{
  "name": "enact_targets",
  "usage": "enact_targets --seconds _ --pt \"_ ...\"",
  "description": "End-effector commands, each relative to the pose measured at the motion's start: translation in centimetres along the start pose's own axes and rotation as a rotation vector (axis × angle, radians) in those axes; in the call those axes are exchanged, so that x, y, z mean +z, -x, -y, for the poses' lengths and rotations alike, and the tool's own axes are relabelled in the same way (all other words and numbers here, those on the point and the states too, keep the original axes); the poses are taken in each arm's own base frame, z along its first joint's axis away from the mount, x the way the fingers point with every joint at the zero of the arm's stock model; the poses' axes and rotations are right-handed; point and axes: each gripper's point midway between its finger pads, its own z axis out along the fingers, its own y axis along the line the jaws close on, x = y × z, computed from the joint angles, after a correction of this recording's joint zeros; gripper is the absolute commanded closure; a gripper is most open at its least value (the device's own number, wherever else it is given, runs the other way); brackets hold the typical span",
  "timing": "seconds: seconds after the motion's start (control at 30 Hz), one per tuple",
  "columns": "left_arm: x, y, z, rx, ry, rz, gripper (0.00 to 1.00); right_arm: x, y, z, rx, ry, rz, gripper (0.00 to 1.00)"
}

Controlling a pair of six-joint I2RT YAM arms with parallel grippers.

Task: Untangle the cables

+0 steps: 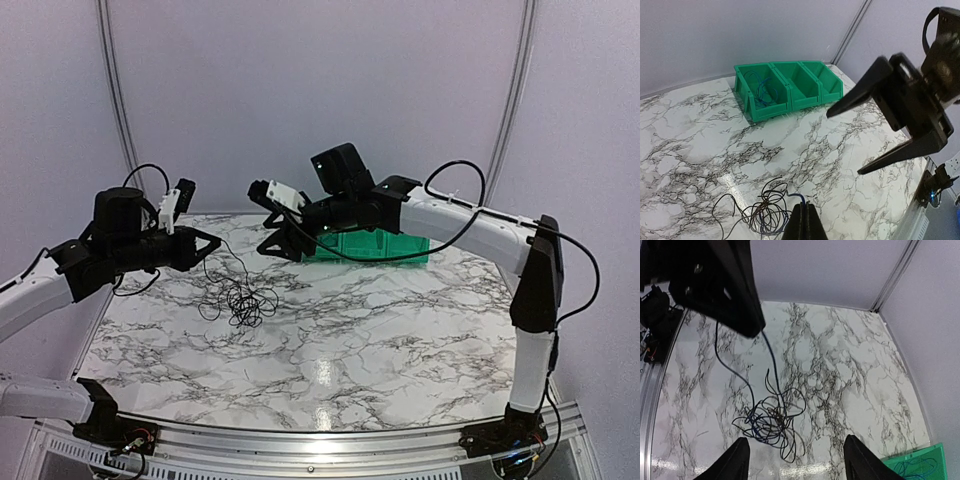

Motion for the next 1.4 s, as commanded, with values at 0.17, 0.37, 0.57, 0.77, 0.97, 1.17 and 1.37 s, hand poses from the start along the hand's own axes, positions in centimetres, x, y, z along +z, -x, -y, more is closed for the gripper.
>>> enact_targets --seconds 0.17,0.37,0.57,0.77,0.97,1.17,1.37 --pt "-0.7 -1.9 2.1 0.058 -0.082 -0.058 1.0 1.3 1.9 -2.7 0.047 0.16 0.072 0.33" --pt "-1.2 -1.3 3.3 0.066 -0.118 -0.039 1.0 3.1 0.5 -3.7 0.091 0.22 0.067 0.33" --pt "-1.3 -0.9 3.5 0.068 -0.118 -0.029 1.0 4.8 0.6 -4.1 0.128 0.285 0.097 0.33" --pt "-0.9 -1.0 2.8 0.078 -0.091 -0.018 1.0 5.3 1.3 -3.8 0.155 0.302 0.121 0.86" --pt "0.1 -1.6 1.6 0.087 -0.047 -0.006 0.91 4.2 2.0 -2.6 0.18 0.268 0.141 1.0" --pt "1.1 -3.1 0.4 0.027 -0.035 0.056 0.63 2.7 3.1 -1.4 0.226 0.252 0.175 1.0" --pt "3.0 -4.5 -2.4 -0.089 0.058 0.116 0.62 2.3 3.6 -1.7 0.239 0.27 0.189 1.0"
